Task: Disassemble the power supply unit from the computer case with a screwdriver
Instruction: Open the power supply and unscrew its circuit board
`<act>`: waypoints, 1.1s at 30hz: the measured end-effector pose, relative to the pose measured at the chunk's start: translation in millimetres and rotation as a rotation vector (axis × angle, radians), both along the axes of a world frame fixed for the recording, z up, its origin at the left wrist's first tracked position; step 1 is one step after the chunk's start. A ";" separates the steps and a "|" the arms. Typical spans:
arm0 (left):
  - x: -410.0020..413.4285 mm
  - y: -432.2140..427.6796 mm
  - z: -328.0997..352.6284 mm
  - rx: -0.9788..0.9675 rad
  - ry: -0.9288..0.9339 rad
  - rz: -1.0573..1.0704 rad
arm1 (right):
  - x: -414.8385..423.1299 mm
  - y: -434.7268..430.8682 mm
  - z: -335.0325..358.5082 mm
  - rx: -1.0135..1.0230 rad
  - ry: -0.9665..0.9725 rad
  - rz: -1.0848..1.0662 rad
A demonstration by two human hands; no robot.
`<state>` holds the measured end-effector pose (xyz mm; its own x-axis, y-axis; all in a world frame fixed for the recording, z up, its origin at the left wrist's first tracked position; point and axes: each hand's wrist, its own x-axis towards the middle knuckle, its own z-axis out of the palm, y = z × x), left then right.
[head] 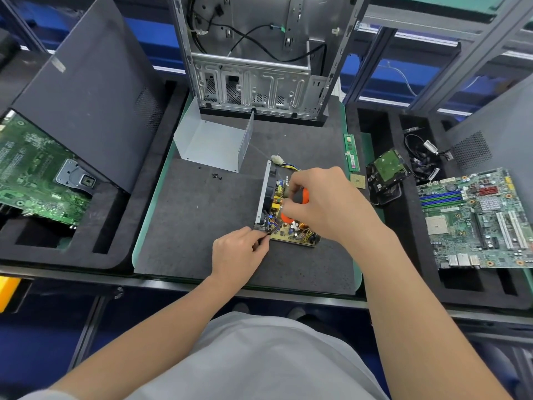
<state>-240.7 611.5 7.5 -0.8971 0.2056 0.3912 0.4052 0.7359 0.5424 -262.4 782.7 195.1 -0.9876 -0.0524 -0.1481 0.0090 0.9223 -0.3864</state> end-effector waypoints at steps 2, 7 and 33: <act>1.3 4.6 2.7 -0.009 -0.044 0.061 | 0.3 0.5 -0.3 -0.003 0.004 -0.002; 4.4 9.7 4.6 0.014 -0.095 0.122 | 0.3 5.0 3.4 -0.021 -0.052 0.049; 5.5 5.5 -2.3 0.077 -0.167 0.130 | -2.9 -12.5 9.3 0.006 -0.036 0.087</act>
<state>-235.1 617.1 5.2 -0.9678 0.0593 0.2448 0.2094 0.7298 0.6508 -265.3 770.2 204.5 -0.9733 -0.1371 -0.1839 -0.0578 0.9226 -0.3815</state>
